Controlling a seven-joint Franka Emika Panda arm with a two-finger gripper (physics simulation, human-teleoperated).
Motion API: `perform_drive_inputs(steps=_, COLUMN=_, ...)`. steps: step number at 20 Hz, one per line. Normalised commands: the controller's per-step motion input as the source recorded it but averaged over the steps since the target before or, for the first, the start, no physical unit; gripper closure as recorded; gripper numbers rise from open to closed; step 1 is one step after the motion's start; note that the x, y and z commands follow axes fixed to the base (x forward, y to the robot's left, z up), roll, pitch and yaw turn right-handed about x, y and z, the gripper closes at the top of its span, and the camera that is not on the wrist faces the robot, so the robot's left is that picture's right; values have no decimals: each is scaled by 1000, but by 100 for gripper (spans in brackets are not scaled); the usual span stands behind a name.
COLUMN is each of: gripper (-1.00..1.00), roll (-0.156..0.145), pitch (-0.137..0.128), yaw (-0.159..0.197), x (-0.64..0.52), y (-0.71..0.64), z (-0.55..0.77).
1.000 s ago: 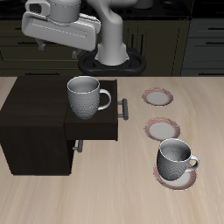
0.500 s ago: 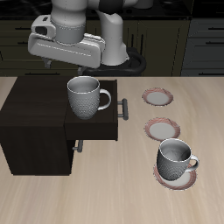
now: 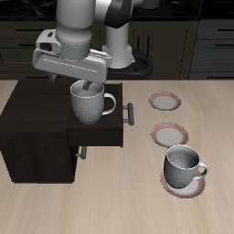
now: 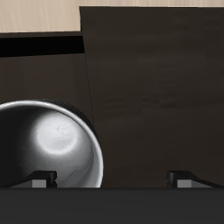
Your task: Place the porcelain mug that is in the drawer onto the top of the cabinet and close the drawer
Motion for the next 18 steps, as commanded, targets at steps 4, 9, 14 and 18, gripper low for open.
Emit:
perform_drive_inputs(steps=4, gripper=-100, roll=-18, pitch=38, yaw=-2, x=85, y=-5, z=-323)
perform_drive_inputs(steps=9, gripper=-100, roll=8, pitch=17, yaw=0, x=3, y=85, z=-201)
perform_drive_inputs(steps=14, gripper=100, roll=10, pitch=4, yaw=-21, x=-17, y=37, z=-111)
perform_drive_inputs(steps=18, gripper=100, roll=16, pitch=2, yaw=-13, x=-12, y=82, z=-69)
